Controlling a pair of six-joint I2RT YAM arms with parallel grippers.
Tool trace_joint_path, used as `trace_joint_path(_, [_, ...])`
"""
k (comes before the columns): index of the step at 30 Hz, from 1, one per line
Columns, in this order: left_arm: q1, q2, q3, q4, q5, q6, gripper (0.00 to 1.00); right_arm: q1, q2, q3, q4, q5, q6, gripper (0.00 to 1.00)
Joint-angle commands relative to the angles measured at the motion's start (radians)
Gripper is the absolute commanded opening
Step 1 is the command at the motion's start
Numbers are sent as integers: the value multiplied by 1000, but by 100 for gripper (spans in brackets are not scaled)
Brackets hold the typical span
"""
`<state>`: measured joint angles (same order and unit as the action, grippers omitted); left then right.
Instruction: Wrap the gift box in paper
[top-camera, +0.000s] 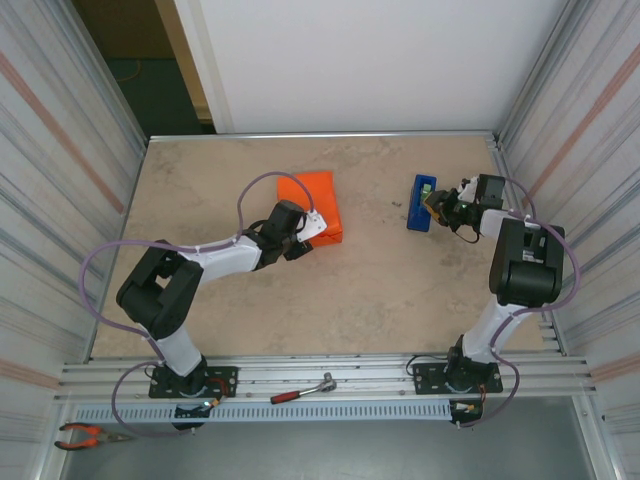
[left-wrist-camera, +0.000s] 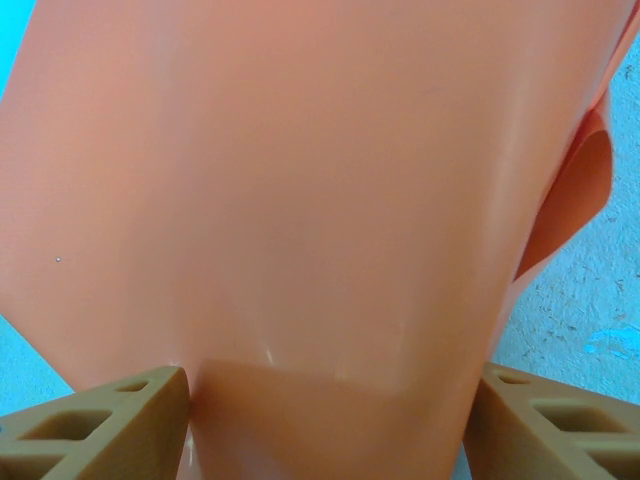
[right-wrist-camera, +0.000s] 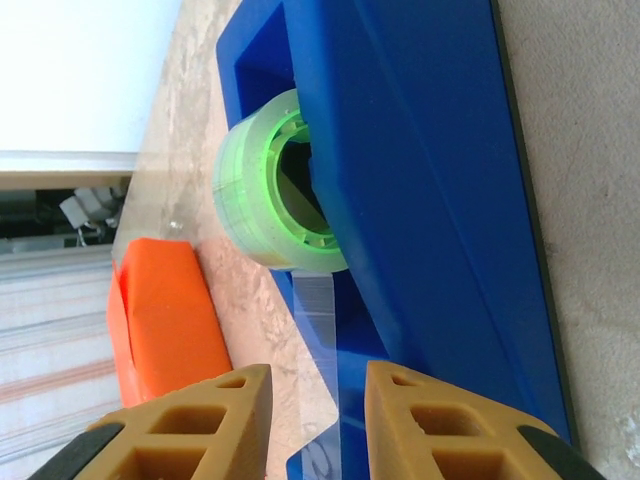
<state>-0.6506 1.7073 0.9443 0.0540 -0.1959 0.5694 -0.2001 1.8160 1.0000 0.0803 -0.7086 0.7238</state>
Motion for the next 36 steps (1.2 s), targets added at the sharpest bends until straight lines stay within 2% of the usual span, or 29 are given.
trace_joint_path(1, [-12,19,7,-72,1,-3,70,10,23,26,-1,-23,-14,28])
trace_joint_path(12, [-14,20,5,-71,-2,-2,70,12,30,33,4,-35,-14,18])
trace_joint_path(19, [-16,20,5,-71,-3,-1,70,16,7,32,10,-49,-9,0])
trace_joint_path(36, [-17,20,4,-72,-4,-1,70,44,-192,-77,56,-51,50,0])
